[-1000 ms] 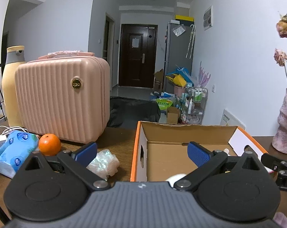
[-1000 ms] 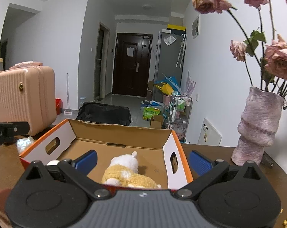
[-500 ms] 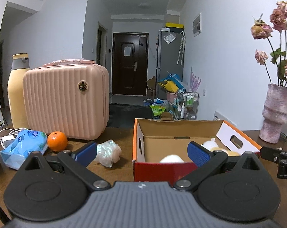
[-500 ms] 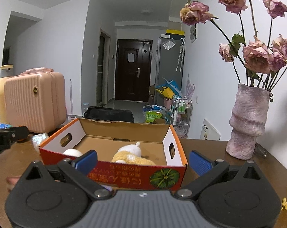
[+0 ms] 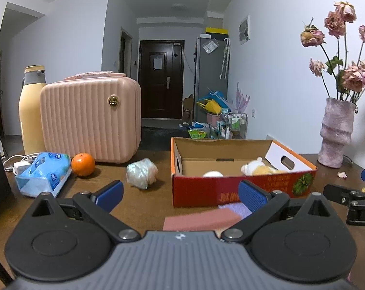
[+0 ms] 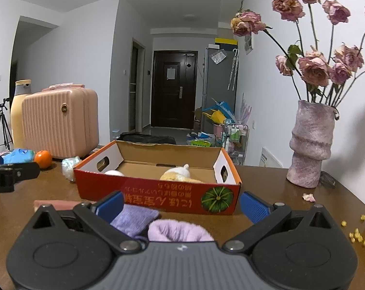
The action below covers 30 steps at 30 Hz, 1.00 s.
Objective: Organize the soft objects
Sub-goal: 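Withdraw both tools from the box back toward the remaining items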
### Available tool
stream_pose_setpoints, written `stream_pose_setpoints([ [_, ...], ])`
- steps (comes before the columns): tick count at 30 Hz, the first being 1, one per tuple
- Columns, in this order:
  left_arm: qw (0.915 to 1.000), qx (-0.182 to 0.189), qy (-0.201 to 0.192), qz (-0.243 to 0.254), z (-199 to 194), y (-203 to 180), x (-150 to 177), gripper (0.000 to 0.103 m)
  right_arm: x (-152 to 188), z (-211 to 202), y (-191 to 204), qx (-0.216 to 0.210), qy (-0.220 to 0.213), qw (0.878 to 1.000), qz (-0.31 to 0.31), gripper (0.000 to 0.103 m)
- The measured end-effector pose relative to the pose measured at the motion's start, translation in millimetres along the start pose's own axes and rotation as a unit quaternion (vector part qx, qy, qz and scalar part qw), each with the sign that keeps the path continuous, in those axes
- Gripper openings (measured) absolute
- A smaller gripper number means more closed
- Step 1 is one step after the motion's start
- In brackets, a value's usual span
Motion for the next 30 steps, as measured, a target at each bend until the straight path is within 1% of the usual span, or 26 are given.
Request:
stream_pose_setpoints([
  [5, 0.9999, 0.005, 0.012, -0.001, -21.0, 2.3, 11.1, 0.103, 9.4, -22.7, 4.6, 0.001, 0.002, 1.0, 0.008, 0.103],
  [10, 0.9998, 0.01, 0.015, 0.001, -44.4, 1.6, 19.4, 0.103, 22.9, -47.8, 14.0, -0.003, 0.003, 1.0, 0.003, 0.103],
  [17, 0.9994, 0.019, 0.028, 0.001, -72.6, 1.7, 34.0, 0.103, 37.6, -76.0, 21.8, -0.008, 0.005, 1.0, 0.004, 0.103],
  [24, 0.9984, 0.027, 0.049, 0.006, -94.1, 1.4, 53.0, 0.103, 51.6, -93.0, 31.3, -0.019, 0.017, 1.0, -0.004, 0.103],
  [30, 0.9977, 0.031, 0.06, 0.006, -98.6, 3.6, 60.0, 0.103, 57.0, -94.7, 38.9, -0.024, 0.027, 0.999, -0.013, 0.103],
])
Point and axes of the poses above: each gripper's, at about its wrist camera, not at the fingertips, and z roughly the way its jaws point, y to its left, x to its underside, the point moved 7 cm from there along z, roughly the way its jaws point, and after that the axes turned 7 degrees about -y, right-handed, at the moved point
